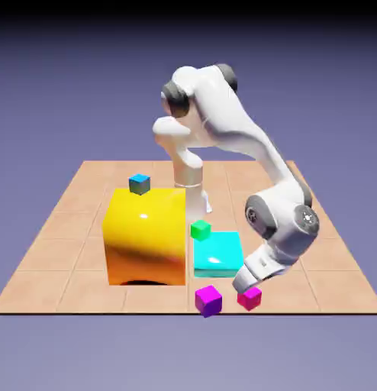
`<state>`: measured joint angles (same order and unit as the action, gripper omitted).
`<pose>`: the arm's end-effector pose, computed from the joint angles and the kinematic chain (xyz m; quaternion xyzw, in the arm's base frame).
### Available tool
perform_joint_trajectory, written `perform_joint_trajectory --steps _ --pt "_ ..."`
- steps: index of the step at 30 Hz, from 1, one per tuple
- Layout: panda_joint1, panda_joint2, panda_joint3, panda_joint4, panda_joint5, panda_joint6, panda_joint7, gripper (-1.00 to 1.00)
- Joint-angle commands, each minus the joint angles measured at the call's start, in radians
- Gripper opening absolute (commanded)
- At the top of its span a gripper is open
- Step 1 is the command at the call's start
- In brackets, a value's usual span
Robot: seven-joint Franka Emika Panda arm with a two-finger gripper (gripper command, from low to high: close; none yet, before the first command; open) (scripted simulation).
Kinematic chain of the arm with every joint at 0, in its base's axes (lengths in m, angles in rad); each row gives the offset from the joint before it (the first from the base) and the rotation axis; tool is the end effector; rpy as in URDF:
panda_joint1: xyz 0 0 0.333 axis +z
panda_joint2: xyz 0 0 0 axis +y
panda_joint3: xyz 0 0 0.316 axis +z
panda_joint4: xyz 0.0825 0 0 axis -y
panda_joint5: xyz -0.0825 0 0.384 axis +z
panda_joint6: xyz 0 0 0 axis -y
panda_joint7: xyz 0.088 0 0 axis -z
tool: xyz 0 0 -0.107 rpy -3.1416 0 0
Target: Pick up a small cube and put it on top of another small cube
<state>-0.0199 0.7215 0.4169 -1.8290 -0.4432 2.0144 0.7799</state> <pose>0.5532 0.2018 0.1353 0.9735 -0.0620 -0.1649 0.1460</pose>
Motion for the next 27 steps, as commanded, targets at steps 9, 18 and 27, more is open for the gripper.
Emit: perform_joint_trajectory --steps 9,18,27 --pt "-0.027 -0.083 -0.016 0.031 0.118 -0.091 0.041 -1.00" --pt "-0.132 -0.214 -0.199 -0.003 0.478 -0.108 0.313 -1.00" --pt "-0.128 -0.184 -0.202 -0.043 0.474 -0.038 0.313 1.00"
